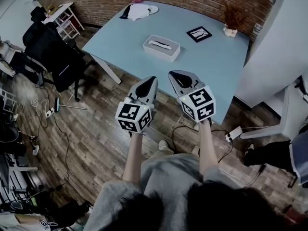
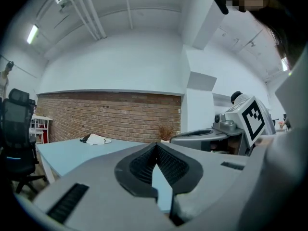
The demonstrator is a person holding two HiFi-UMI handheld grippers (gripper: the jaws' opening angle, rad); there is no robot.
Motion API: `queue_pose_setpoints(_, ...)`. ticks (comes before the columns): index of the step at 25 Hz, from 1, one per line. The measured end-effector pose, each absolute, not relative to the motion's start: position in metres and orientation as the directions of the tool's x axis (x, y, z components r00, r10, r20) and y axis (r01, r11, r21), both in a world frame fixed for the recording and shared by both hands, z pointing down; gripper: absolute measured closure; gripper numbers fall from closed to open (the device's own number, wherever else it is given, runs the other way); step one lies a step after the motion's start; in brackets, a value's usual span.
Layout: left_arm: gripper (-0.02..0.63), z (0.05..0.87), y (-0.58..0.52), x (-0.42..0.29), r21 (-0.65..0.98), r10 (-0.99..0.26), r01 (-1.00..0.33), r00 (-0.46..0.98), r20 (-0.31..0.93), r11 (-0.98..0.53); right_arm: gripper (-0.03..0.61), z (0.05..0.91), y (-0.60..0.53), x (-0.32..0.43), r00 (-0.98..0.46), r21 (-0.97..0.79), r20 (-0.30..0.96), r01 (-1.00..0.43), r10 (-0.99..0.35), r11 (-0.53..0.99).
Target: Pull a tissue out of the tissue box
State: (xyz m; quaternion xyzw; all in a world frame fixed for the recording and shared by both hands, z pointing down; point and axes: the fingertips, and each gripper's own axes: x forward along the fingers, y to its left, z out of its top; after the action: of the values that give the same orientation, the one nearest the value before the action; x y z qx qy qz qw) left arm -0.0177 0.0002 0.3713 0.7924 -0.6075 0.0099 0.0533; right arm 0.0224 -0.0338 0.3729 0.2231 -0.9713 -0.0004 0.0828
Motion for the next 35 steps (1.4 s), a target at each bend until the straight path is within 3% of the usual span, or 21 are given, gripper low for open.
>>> queue_pose_setpoints(20, 0.611, 0.392, -0.046, -0.075, 0.094, -0.937, -0.94, 0.336, 0.098, -0.327, 0.58, 0.396, -0.086, -0.018, -0.822, 0.022, 0.201, -0.541, -0.533, 0.841)
queue_pose_setpoints(35, 0.611, 0.4, -0.127, -0.126, 0.113, -0.928, -0.932, 0.356, 0.112, -0.344, 0.58, 0.393, -0.177, -0.067, -0.815, 0.041, 0.223, -0.54, -0.535, 0.84)
